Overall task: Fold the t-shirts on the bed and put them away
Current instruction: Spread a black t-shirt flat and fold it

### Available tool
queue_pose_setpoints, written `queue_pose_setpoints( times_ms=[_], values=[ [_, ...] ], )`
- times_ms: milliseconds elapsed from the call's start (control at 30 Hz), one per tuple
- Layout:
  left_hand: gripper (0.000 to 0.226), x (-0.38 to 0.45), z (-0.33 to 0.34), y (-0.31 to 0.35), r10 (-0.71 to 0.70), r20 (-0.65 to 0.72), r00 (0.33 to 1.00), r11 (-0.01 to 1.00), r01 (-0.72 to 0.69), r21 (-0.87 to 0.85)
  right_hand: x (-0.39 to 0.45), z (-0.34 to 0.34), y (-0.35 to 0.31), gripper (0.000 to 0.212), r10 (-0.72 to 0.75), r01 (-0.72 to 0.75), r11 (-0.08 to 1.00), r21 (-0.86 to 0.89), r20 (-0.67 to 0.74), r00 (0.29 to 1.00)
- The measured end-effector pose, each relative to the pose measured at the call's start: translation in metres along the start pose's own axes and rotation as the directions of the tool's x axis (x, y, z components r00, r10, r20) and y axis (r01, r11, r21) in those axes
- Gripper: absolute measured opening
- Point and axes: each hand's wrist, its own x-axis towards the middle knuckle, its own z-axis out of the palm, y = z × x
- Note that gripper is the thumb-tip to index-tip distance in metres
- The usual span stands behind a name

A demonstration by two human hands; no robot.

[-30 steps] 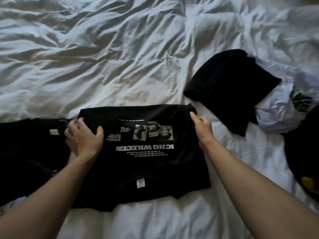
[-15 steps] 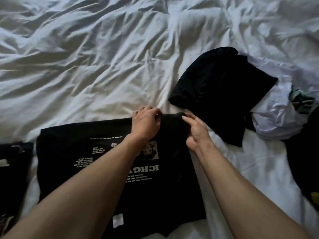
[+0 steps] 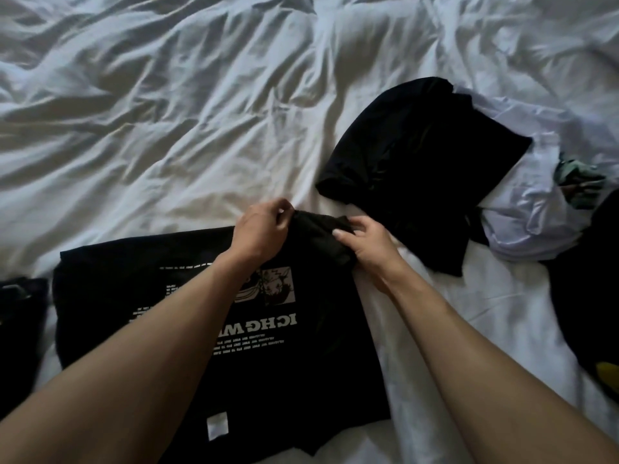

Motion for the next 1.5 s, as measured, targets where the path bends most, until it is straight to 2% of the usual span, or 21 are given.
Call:
queue_pose_setpoints(
  times_ms=[100, 167, 233, 300, 400, 467, 567, 667, 700, 800, 867, 933, 967, 1033, 1100, 1200, 1267, 1333, 1433, 1500],
  values=[
    [0.027, -0.010, 0.001, 0.002, 0.046, -0.076, 0.996, 0.994, -0.038, 0.103, 0.000, 0.000, 0.001, 0.040, -0.153, 0.140, 0.987, -0.075, -0.204, 0.967],
    [0.044, -0.023, 0.004, 0.003, 0.146, -0.164, 0.976, 0.963, -0.102, 0.248, -0.007, 0.004, 0.002, 0.051, -0.150, 0.133, 0.987, -0.091, -0.214, 0.965],
    [0.055, -0.041, 0.010, 0.007, 0.279, -0.146, 0.949, 0.915, -0.217, 0.339, -0.027, 0.010, 0.008, 0.056, -0.193, 0.132, 0.961, -0.242, -0.249, 0.949],
    [0.060, -0.059, 0.023, 0.007, 0.320, -0.067, 0.945, 0.882, -0.271, 0.385, -0.055, 0.016, 0.019, 0.050, -0.202, 0.106, 0.941, -0.322, -0.283, 0.938],
    [0.068, -0.076, 0.037, 0.008, 0.179, -0.010, 0.984, 0.907, -0.161, 0.389, -0.084, 0.015, 0.032, 0.055, -0.006, -0.010, 0.978, -0.207, -0.076, 0.997],
    [0.070, -0.082, 0.038, 0.009, 0.132, -0.028, 0.991, 0.917, -0.112, 0.383, -0.086, 0.009, 0.033, 0.045, 0.064, -0.060, 0.996, -0.073, 0.048, 0.997],
    [0.068, -0.092, 0.034, 0.011, 0.121, -0.053, 0.991, 0.919, -0.091, 0.384, -0.090, 0.001, 0.023, 0.022, 0.081, -0.101, 0.986, 0.130, 0.150, 0.985],
    [0.066, -0.106, 0.036, 0.011, 0.109, -0.036, 0.993, 0.902, -0.084, 0.423, -0.098, -0.004, 0.030, 0.018, 0.069, -0.100, 0.977, 0.188, 0.168, 0.983],
    [0.064, -0.111, 0.038, 0.011, 0.103, -0.020, 0.994, 0.893, -0.084, 0.443, -0.099, -0.006, 0.037, 0.019, 0.067, -0.086, 0.986, 0.144, 0.135, 0.989],
    [0.057, -0.109, 0.042, 0.008, 0.055, 0.038, 0.998, 0.877, -0.066, 0.477, -0.106, -0.013, 0.052, 0.015, 0.051, -0.053, 0.988, -0.147, -0.018, 0.999],
    [0.057, -0.103, 0.043, 0.008, 0.041, 0.021, 0.999, 0.878, -0.046, 0.476, -0.115, -0.012, 0.056, 0.017, 0.049, -0.051, 0.991, -0.128, -0.020, 0.999],
    [0.057, -0.097, 0.044, 0.008, 0.035, -0.010, 0.999, 0.889, -0.027, 0.458, -0.128, -0.008, 0.060, 0.031, 0.055, -0.050, 0.995, -0.087, 0.054, 0.997],
    [0.058, -0.096, 0.044, 0.009, 0.029, -0.019, 0.999, 0.893, -0.018, 0.449, -0.133, -0.007, 0.062, 0.032, 0.041, -0.031, 0.990, -0.135, 0.071, 0.997],
    [0.058, -0.097, 0.043, 0.012, 0.024, -0.022, 0.999, 0.904, -0.012, 0.428, -0.137, -0.006, 0.067, 0.025, -0.027, 0.031, 0.950, -0.312, 0.017, 0.999],
    [0.057, -0.101, 0.038, 0.013, 0.038, -0.043, 0.998, 0.923, -0.019, 0.384, -0.135, -0.008, 0.069, 0.025, -0.081, 0.028, 0.914, -0.405, -0.114, 0.990],
    [0.056, -0.120, 0.020, -0.001, 0.072, -0.190, 0.979, 0.950, -0.009, 0.313, -0.140, -0.003, 0.067, 0.028, -0.106, 0.025, 0.915, -0.403, -0.179, 0.978],
    [0.051, -0.140, 0.005, -0.024, 0.015, -0.312, 0.950, 0.960, 0.073, 0.269, -0.146, 0.002, 0.068, 0.028, -0.097, 0.009, 0.900, -0.436, -0.179, 0.979],
    [0.047, -0.168, -0.004, -0.048, -0.093, -0.343, 0.935, 0.955, 0.181, 0.234, -0.158, 0.010, 0.064, 0.047, -0.080, -0.042, 0.820, -0.570, -0.187, 0.979],
    [0.053, -0.209, -0.005, -0.067, -0.115, -0.291, 0.950, 0.933, 0.204, 0.296, -0.176, 0.023, 0.064, 0.057, -0.120, -0.061, 0.657, -0.752, -0.184, 0.976],
    [0.055, -0.228, -0.006, -0.075, -0.141, -0.245, 0.959, 0.912, 0.223, 0.345, -0.185, 0.029, 0.066, 0.061, -0.126, -0.065, 0.597, -0.800, -0.173, 0.977]
  ],
)
